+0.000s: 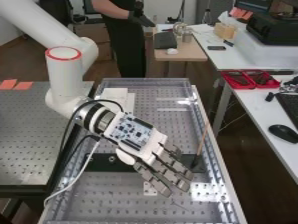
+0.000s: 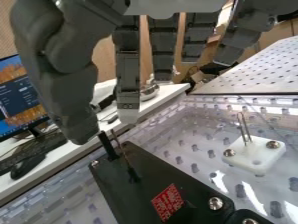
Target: Grab the drill bit and place it in the clear container
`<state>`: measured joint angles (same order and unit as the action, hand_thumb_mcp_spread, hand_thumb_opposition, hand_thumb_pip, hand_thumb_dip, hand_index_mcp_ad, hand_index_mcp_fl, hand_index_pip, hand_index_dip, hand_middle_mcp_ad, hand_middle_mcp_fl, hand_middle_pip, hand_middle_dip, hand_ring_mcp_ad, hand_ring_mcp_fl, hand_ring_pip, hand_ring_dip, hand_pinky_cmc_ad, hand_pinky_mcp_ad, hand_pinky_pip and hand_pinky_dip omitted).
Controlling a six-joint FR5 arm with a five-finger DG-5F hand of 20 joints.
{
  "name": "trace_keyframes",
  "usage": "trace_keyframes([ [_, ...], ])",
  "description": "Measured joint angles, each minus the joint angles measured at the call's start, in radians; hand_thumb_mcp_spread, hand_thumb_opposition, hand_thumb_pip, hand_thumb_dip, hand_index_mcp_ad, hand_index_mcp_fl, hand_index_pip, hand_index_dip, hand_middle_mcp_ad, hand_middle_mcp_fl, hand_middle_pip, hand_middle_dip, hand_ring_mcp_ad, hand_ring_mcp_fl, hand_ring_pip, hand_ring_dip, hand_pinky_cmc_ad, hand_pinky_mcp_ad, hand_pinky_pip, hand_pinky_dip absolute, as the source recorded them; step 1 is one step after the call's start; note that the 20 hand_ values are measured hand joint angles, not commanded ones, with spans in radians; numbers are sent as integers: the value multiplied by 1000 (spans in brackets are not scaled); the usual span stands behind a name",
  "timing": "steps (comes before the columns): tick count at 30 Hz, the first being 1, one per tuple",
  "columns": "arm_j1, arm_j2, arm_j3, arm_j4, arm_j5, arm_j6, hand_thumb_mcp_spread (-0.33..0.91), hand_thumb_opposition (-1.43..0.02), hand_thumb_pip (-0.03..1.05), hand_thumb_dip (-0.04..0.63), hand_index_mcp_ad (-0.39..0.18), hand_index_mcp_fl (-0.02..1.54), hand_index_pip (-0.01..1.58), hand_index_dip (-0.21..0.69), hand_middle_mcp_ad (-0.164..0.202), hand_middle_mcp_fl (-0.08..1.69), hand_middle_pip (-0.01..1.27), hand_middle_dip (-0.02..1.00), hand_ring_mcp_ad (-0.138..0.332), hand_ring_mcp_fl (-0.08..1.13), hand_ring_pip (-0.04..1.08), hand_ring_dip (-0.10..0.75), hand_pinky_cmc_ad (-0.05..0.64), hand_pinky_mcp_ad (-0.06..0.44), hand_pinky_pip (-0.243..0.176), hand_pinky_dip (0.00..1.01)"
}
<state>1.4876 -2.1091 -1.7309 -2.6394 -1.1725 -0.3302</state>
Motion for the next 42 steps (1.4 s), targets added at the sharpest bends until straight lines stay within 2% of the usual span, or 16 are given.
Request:
trace_keyframes([
  [3,4,-3,5,6,1,-7,405,-785,607,237,-73,274,1056,325,94,206,126,206,103,2,101,16,271,187,-75,141],
  [8,10,-12,16,4,6,-17,435,-785,602,239,-72,264,1105,328,65,199,126,206,82,5,101,16,274,183,-75,141],
  [14,14,-21,24,8,14,-27,464,-806,578,239,-75,239,1136,328,65,239,124,222,80,2,106,37,271,168,-59,147],
  [16,15,-24,25,15,17,-34,464,-806,571,239,-77,239,1138,328,65,239,124,222,80,5,105,37,271,147,-59,147],
  [19,17,-26,24,26,30,-40,464,-806,543,239,-79,236,1138,328,63,239,124,222,84,5,105,37,274,152,-59,147],
  [24,18,-30,26,31,37,-45,492,-806,541,237,-86,187,1199,333,66,253,124,223,86,21,106,37,274,133,-61,143],
  [27,18,-33,31,27,36,-50,497,-803,541,243,-89,188,1215,351,59,281,124,223,87,23,106,38,278,133,-42,147],
  [32,18,-39,40,18,30,-63,511,-819,541,253,-89,192,1232,363,59,284,126,239,87,38,103,47,283,129,-42,148],
  [37,17,-41,46,20,24,-90,539,-824,539,257,-89,188,1253,379,42,284,126,239,86,38,103,47,302,133,-42,148],
  [42,13,-41,51,20,15,-123,534,-836,538,269,-89,188,1248,387,45,281,122,239,80,51,101,47,312,133,-38,141],
])
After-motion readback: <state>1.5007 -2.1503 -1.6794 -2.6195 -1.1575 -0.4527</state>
